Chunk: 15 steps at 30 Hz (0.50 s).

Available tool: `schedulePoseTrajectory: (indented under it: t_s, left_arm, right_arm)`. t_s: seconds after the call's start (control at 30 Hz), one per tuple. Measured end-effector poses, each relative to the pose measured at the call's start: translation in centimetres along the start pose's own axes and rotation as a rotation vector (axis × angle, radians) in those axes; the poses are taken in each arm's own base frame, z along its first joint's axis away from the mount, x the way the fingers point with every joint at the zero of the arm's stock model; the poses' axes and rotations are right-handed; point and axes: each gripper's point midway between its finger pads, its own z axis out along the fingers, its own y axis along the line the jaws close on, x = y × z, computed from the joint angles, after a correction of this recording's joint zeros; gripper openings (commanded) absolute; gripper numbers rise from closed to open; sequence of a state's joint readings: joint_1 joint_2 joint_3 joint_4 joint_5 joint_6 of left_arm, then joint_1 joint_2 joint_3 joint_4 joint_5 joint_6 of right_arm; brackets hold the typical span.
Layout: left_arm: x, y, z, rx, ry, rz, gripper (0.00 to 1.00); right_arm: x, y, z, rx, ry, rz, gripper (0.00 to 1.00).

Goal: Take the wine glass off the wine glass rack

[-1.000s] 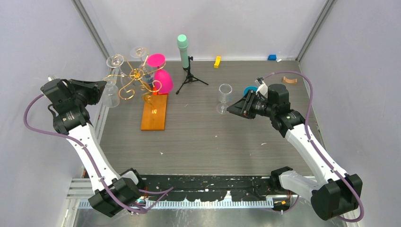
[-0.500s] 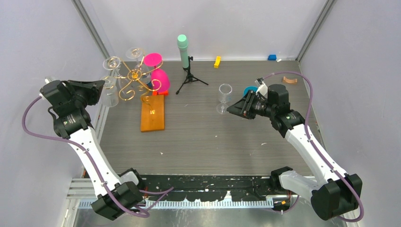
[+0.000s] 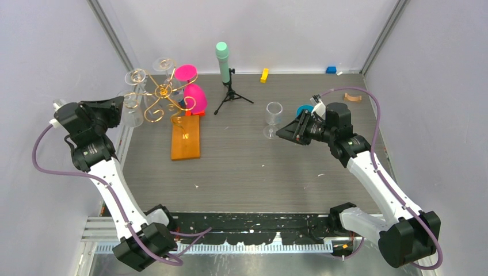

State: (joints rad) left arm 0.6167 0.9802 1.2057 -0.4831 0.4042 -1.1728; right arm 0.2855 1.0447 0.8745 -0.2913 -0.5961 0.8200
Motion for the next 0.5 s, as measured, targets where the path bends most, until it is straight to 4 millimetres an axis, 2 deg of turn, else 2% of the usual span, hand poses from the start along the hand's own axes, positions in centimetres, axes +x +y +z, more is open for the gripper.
schedulePoseTrajectory:
  t_s: [0.3,0.5]
  left_arm:
    - [-0.1,-0.9,1.1,0.053,0.022,-0.039,0.00]
    - [0.6,-1.4,1.7,0.091,0.088,-0.044,0.00]
  right_arm:
    - [-0.1,0.1,0.0,-0.004,-0.004,-0.005,0.29]
    - [-0.1,0.0,0.0,0.000,-0.006,-0.013,0.29]
